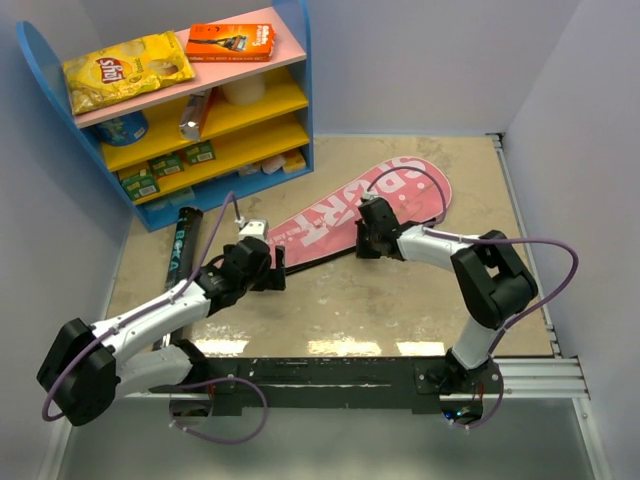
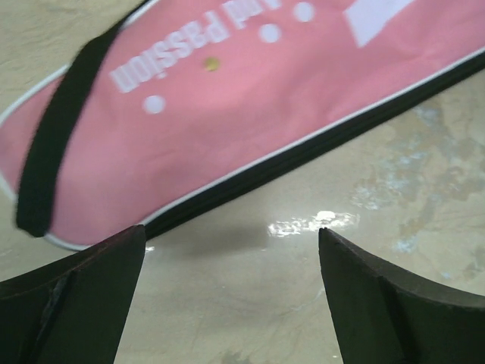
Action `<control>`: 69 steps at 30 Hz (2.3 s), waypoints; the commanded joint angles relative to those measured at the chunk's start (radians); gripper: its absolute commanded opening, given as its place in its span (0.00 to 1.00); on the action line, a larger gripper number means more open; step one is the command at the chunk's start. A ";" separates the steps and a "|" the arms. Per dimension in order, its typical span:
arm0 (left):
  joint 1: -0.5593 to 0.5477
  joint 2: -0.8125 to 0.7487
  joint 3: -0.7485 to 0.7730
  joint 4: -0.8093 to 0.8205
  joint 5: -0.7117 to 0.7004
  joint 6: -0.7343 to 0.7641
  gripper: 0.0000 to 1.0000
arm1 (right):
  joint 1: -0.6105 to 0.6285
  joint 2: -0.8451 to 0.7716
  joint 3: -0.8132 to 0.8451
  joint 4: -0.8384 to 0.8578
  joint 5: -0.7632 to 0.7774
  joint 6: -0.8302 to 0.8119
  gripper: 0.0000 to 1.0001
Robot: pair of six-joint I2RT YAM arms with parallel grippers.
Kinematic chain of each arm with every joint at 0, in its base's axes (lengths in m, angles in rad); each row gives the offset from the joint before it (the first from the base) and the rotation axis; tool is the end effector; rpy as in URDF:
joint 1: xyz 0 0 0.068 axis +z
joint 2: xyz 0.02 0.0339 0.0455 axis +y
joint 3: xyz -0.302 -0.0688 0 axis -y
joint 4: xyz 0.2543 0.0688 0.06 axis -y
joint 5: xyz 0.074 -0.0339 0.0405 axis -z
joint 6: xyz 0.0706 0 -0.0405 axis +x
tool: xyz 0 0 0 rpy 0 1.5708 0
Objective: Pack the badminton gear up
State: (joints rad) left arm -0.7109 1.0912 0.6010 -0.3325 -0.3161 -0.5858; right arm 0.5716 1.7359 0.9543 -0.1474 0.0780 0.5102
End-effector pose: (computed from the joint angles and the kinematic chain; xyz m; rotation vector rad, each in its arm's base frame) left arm 0.1880 -0.1329 0.2112 0.0002 2.3563 -0.2587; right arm 0.3216 0.2003 0.1592 -0.0449 2.5305 0.3485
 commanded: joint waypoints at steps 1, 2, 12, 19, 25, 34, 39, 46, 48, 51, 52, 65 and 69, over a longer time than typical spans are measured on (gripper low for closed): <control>0.059 0.013 0.000 -0.031 -0.044 -0.043 1.00 | -0.073 -0.016 0.004 -0.017 -0.001 -0.073 0.00; 0.082 0.015 -0.001 -0.034 -0.044 -0.045 1.00 | -0.084 -0.018 0.006 -0.017 -0.006 -0.088 0.00; 0.191 0.024 -0.009 -0.050 -0.029 -0.057 1.00 | -0.102 -0.021 0.000 -0.003 -0.033 -0.127 0.00; 0.286 0.105 -0.038 0.050 0.077 -0.043 1.00 | -0.104 -0.016 0.004 0.006 -0.066 -0.140 0.00; 0.326 0.213 -0.061 0.173 0.170 -0.057 1.00 | -0.104 -0.018 0.004 0.003 -0.070 -0.156 0.00; 0.327 0.213 -0.099 0.260 0.241 -0.032 0.79 | -0.087 -0.033 0.011 0.011 -0.099 -0.164 0.00; 0.327 0.211 -0.122 0.300 0.273 -0.028 0.51 | -0.007 -0.012 0.047 -0.004 -0.081 -0.145 0.00; 0.327 0.211 -0.148 0.352 0.311 -0.025 0.30 | 0.140 0.030 0.107 0.005 -0.076 -0.087 0.00; 0.326 0.211 -0.152 0.365 0.337 -0.025 0.29 | 0.177 0.042 0.112 0.023 -0.113 -0.065 0.00; 0.326 0.210 -0.162 0.377 0.356 -0.026 0.29 | 0.229 0.057 0.119 0.068 -0.150 -0.030 0.00; 0.324 0.208 -0.165 0.383 0.362 -0.028 0.29 | 0.241 0.065 0.124 0.084 -0.171 -0.013 0.00; 0.242 0.197 -0.244 0.481 0.405 -0.072 0.49 | 0.484 0.226 0.228 0.253 -0.276 0.140 0.00; 0.235 0.150 -0.268 0.480 0.414 -0.078 0.59 | 0.507 0.264 0.245 0.319 -0.311 0.183 0.00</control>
State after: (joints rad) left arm -0.4549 1.2625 0.3775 0.1730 0.0326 -0.6350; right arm 1.0283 1.9701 1.1538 0.0463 -0.1051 0.6182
